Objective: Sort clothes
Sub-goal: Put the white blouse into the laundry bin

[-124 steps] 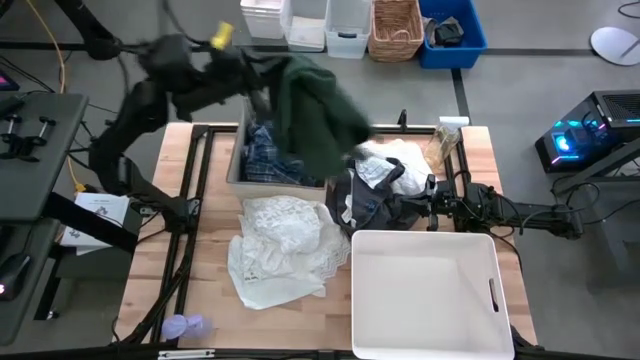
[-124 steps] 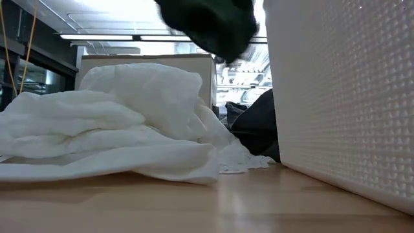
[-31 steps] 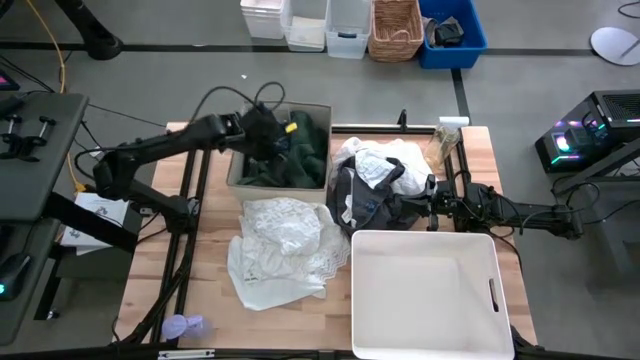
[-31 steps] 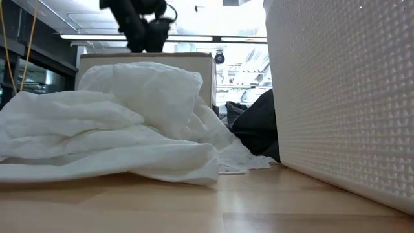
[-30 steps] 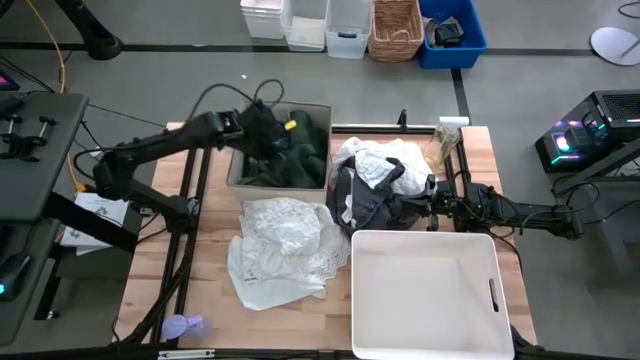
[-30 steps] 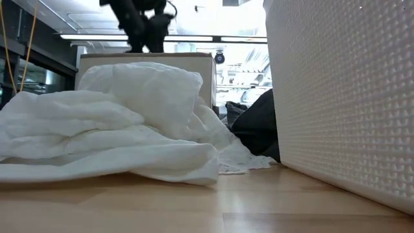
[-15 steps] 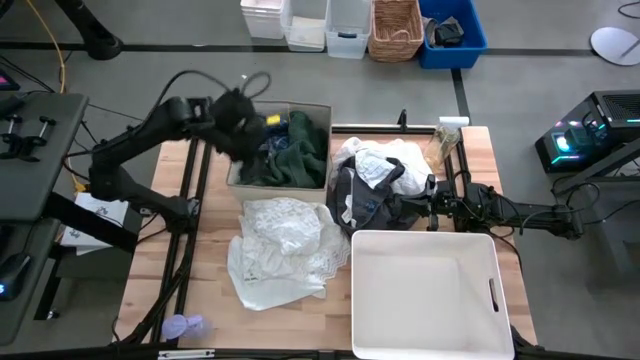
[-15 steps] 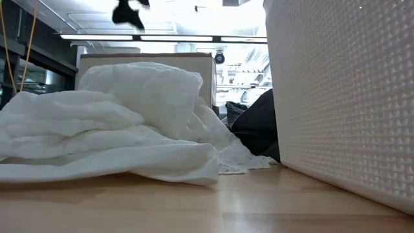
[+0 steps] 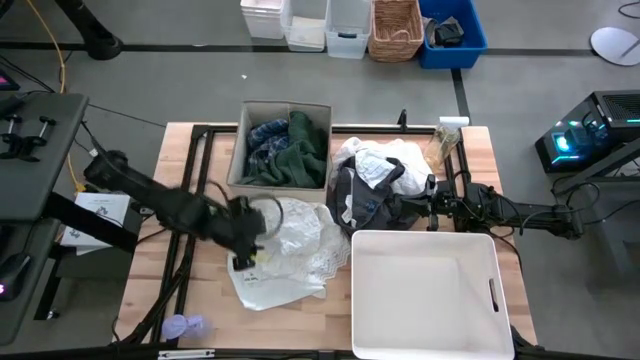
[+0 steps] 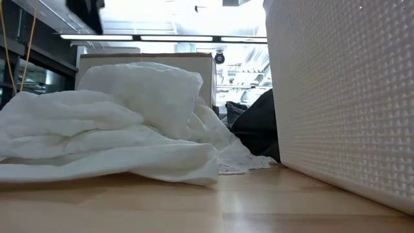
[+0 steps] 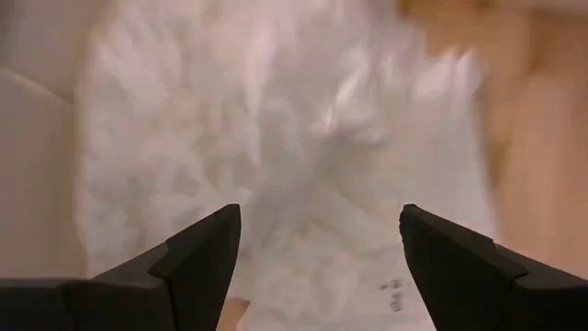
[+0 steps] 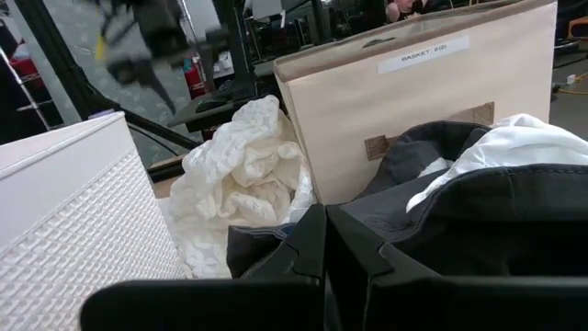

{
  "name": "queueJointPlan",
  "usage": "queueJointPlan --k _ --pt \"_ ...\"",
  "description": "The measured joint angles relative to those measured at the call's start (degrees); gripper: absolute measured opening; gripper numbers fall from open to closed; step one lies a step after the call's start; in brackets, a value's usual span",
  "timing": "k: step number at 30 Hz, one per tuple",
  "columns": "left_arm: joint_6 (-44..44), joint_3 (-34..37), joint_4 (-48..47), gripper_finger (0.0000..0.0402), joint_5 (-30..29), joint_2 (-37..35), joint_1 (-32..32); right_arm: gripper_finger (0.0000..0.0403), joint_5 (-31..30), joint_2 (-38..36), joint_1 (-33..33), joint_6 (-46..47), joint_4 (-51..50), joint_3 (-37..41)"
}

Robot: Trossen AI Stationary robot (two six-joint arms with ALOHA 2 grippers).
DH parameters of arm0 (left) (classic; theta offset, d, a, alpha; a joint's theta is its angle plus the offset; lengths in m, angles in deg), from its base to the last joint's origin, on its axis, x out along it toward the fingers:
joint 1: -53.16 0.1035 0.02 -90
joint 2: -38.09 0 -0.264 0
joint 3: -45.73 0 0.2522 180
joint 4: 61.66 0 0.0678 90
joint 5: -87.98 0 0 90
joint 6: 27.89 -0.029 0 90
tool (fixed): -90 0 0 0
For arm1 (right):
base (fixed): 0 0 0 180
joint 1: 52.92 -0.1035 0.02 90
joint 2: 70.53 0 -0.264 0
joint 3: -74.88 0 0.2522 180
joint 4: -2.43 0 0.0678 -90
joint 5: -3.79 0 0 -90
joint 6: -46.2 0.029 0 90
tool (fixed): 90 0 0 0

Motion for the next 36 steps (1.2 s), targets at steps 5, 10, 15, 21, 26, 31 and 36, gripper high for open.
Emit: queueJointPlan --k 5,10,15,21,26,31,36 --pt "2.07 4.69 1.94 0.0286 -7.32 4.35 0.21 0.0001 -0.01 0.01 0.02 0.00 0.02 0.00" --pt "-3.03 8.10 10.66 0.0286 -3.27 9.18 3.00 0.0001 0.01 0.00 0.00 0.00 0.02 -0.01" --pt "-3.02 11.24 19.12 0.0286 6.14 16.59 5.77 0.0001 0.01 0.00 0.00 0.00 0.02 0.00" --pt "-1.31 11.25 22.50 0.0271 14.48 25.32 4.55 0.0001 0.01 0.00 0.00 0.00 0.00 0.01" --pt "-1.12 11.01 25.02 0.0147 14.80 27.80 0.85 0.0001 0.01 0.00 0.00 -0.01 0.05 0.00" --pt "-1.16 10.04 25.08 0.0026 15.38 25.54 -0.22 0.0001 0.01 0.15 0.02 0.00 0.02 0.01" --pt "-2.43 6.50 23.02 0.0011 11.60 15.21 1.56 0.0001 0.00 0.26 0.00 0.00 -0.01 0.01"
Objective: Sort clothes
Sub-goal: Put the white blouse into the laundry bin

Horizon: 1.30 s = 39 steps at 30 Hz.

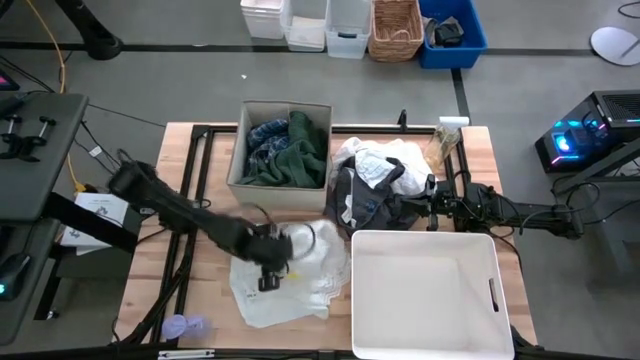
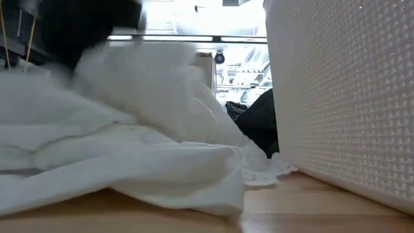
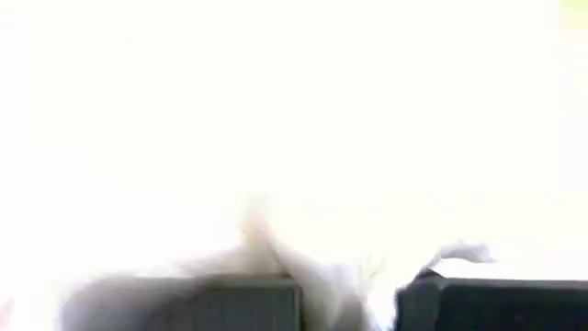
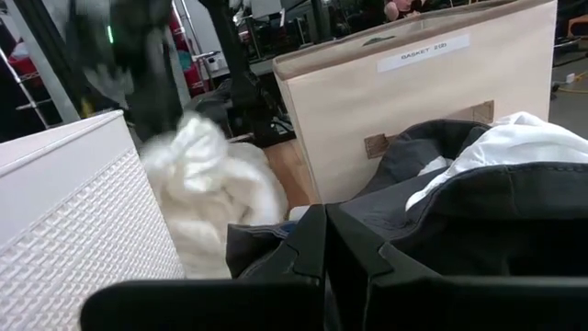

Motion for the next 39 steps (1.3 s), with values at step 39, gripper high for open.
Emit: queueJointPlan --k 39 --pt "-23.27 -72.47 62.15 0.0015 22.32 32.19 11.39 0.0001 0.01 0.03 0.02 0.00 0.01 0.00"
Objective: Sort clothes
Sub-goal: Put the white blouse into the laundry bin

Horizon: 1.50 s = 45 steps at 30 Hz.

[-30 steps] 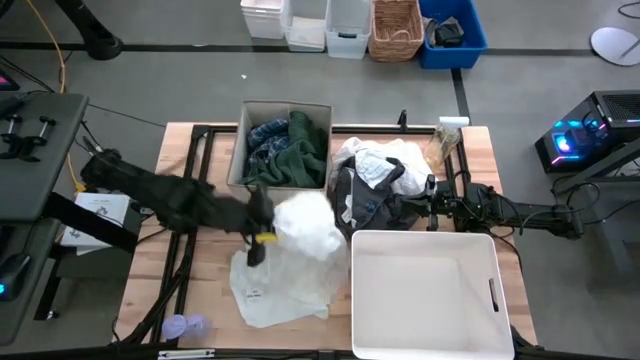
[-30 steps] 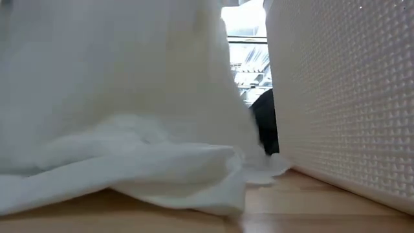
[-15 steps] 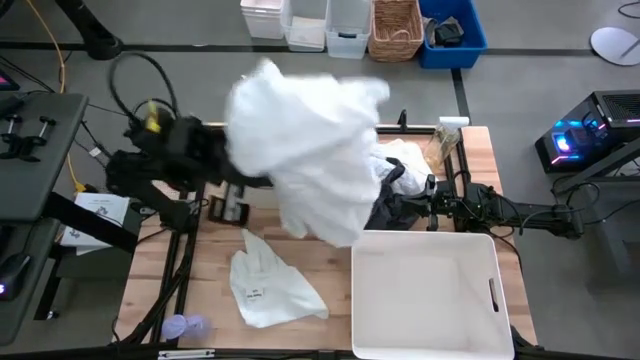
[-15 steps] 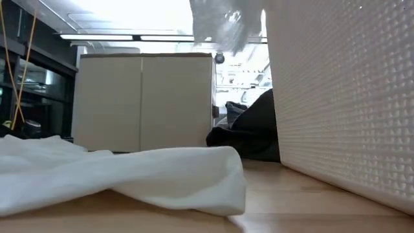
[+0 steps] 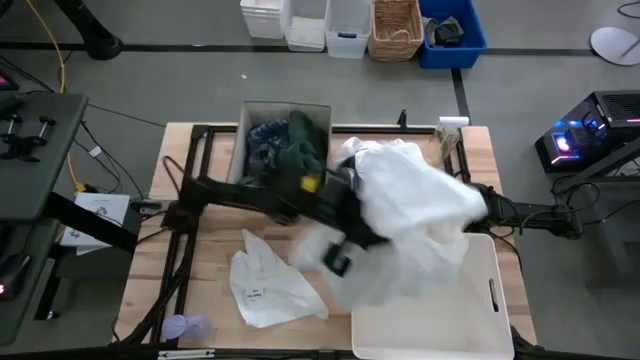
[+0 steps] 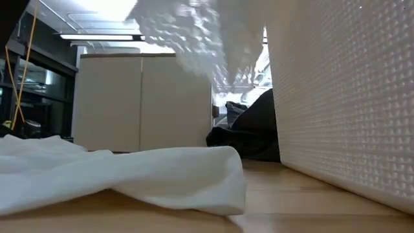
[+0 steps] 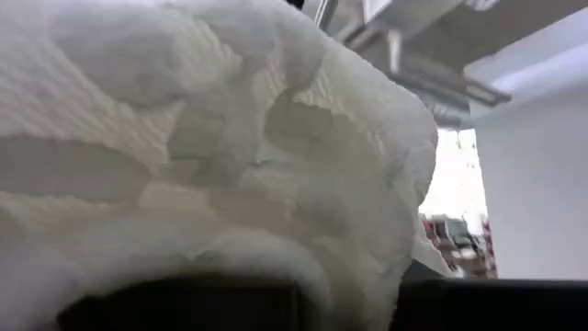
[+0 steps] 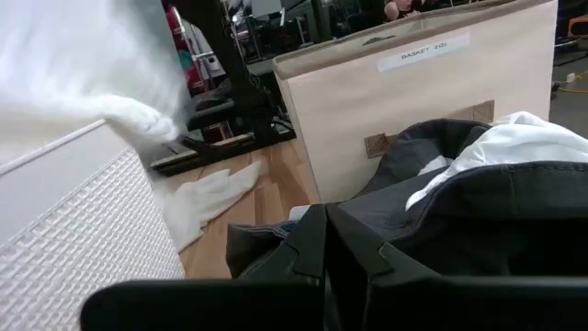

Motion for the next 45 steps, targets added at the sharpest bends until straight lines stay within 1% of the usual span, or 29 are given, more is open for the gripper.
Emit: queueJointPlan --k 3,7,9,12,15,18,20,21,24,26,28,30,33,34,35,37,38,40,42,43,45 --pt "5.02 0.00 0.28 0.0019 -0.18 4.64 0.21 0.0001 0.00 0.00 -0.01 0.00 0.00 -0.02" --pt "13.08 -0.02 1.29 0.0012 -0.19 9.50 0.30 0.0001 -0.01 0.00 0.00 0.00 0.01 -0.02" --pt "16.59 -0.10 -3.53 0.0013 1.24 11.25 0.35 0.0001 0.00 0.00 -0.01 0.00 0.00 0.00" --pt "20.78 -0.11 -16.89 0.0030 4.09 13.57 0.22 0.0001 0.00 0.00 0.00 0.00 -0.01 -0.01" --pt "23.40 0.11 -29.14 0.0068 6.77 15.22 -0.53 0.0001 -0.02 0.00 0.00 0.00 0.02 -0.02" --pt "22.43 0.10 -36.06 0.0120 8.37 15.58 -1.38 0.0001 0.00 0.00 -0.01 0.00 0.02 -0.01" --pt "21.66 0.00 -37.96 0.0158 9.20 15.34 -1.80 0.0001 -0.01 0.00 0.00 -0.01 0.02 -0.02" --pt "21.54 -0.02 -37.99 0.0177 10.53 15.28 -1.82 0.0001 0.00 0.00 -0.02 0.00 0.04 0.00" --pt "22.65 -0.02 -37.04 0.0233 16.82 13.94 -1.79 0.0001 -0.02 0.00 -0.02 0.00 0.01 -0.01" --pt "22.59 -0.03 -37.39 0.0265 20.16 11.63 -1.22 0.0001 0.00 0.00 0.00 0.00 0.00 0.00" --pt "21.86 -0.09 -39.26 0.0289 23.01 8.54 -0.43 0.0001 -0.02 0.10 0.00 0.00 0.03 -0.02" --pt "19.69 -0.22 -43.24 0.0301 24.39 5.41 0.47 0.0001 0.00 0.08 -0.02 -0.01 -0.05 -0.02" --pt "11.45 -0.20 -56.47 0.0305 25.21 -0.03 1.44 0.0001 0.00 0.09 -0.02 0.00 0.00 -0.02" --pt "7.39 -0.13 -62.97 0.0305 24.25 -2.06 1.56 0.0001 0.00 0.09 -0.02 0.00 0.00 -0.02" --pt "2.85 -0.13 -69.78 0.0304 21.88 -4.06 1.48 0.0001 0.00 0.09 -0.02 0.00 -0.07 -0.02" --pt "-5.33 -0.09 -83.33 0.0300 12.82 -7.57 0.09 0.0001 0.00 0.09 -0.01 -0.01 -0.02 -0.02" --pt "-7.62 -0.09 -89.42 0.0299 7.98 -8.89 -0.86 0.0001 0.00 0.09 -0.01 0.00 -0.01 -0.01" --pt "-9.05 0.00 -99.34 0.0296 -1.05 -9.62 -2.82 0.0001 0.00 0.09 -0.02 0.00 -0.02 -0.02" --pt "-8.17 0.28 -104.44 0.0291 -7.86 -9.40 -4.98 0.0001 0.00 0.09 -0.02 0.00 -0.02 -0.02" --pt "-7.89 0.94 -105.42 0.0289 -10.61 -9.27 -6.00 0.0001 0.00 0.09 -0.02 0.00 0.00 -0.02" --pt "-7.75 4.45 -103.39 0.0281 -15.11 -9.79 -7.78 0.0001 0.00 0.09 -0.02 0.00 0.00 -0.01"
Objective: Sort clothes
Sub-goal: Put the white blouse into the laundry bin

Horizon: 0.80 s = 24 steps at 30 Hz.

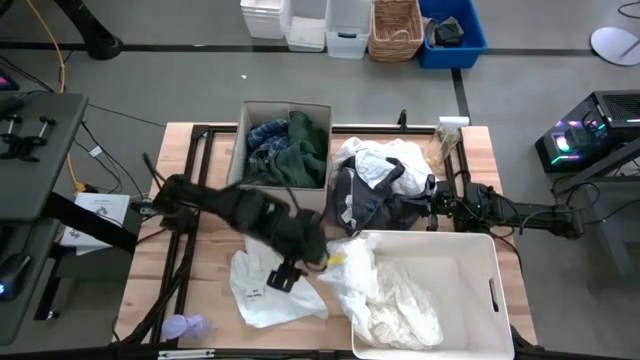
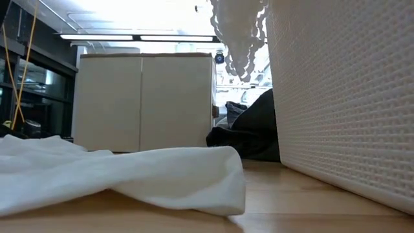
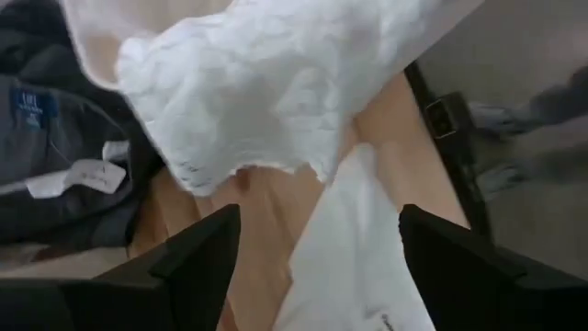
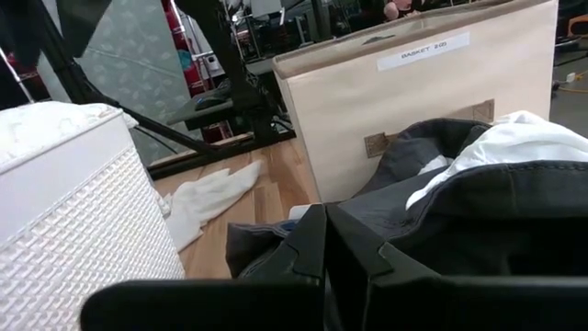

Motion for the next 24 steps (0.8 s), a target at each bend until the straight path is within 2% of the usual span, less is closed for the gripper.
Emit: queueJointPlan --k 3,6,8,12,13,18,21,24 --pt "1.77 8.75 5.65 0.0259 -5.88 -0.60 -1.93 0.0001 -0.02 0.00 0.00 0.00 0.00 -0.01" --pt "5.34 20.26 13.13 0.0211 -10.90 -0.04 -2.24 0.0001 0.00 0.00 0.00 0.00 0.00 0.01" --pt "8.00 28.05 18.03 0.0161 -12.44 -0.68 -2.02 0.0001 0.00 0.00 0.00 0.00 -0.02 -0.01" --pt "14.88 42.28 32.70 0.0030 -12.30 -5.80 -1.69 0.0001 0.00 0.00 0.00 -0.01 0.01 0.00" --pt "16.62 45.63 37.61 0.0017 -12.28 -7.47 -1.66 0.0001 0.00 0.00 0.02 -0.02 0.02 0.00" --pt "18.04 57.08 64.15 0.0010 -12.19 -13.47 -1.08 0.0001 0.00 -0.02 0.02 0.00 0.00 -0.01" --pt "17.31 57.90 71.02 0.0003 -10.45 -13.25 -0.86 0.0001 0.00 -0.02 0.02 -0.02 0.00 0.00" --pt "16.22 55.07 74.75 0.0002 -9.45 -13.28 -0.93 0.0001 0.00 -0.02 0.01 0.00 0.00 0.01"
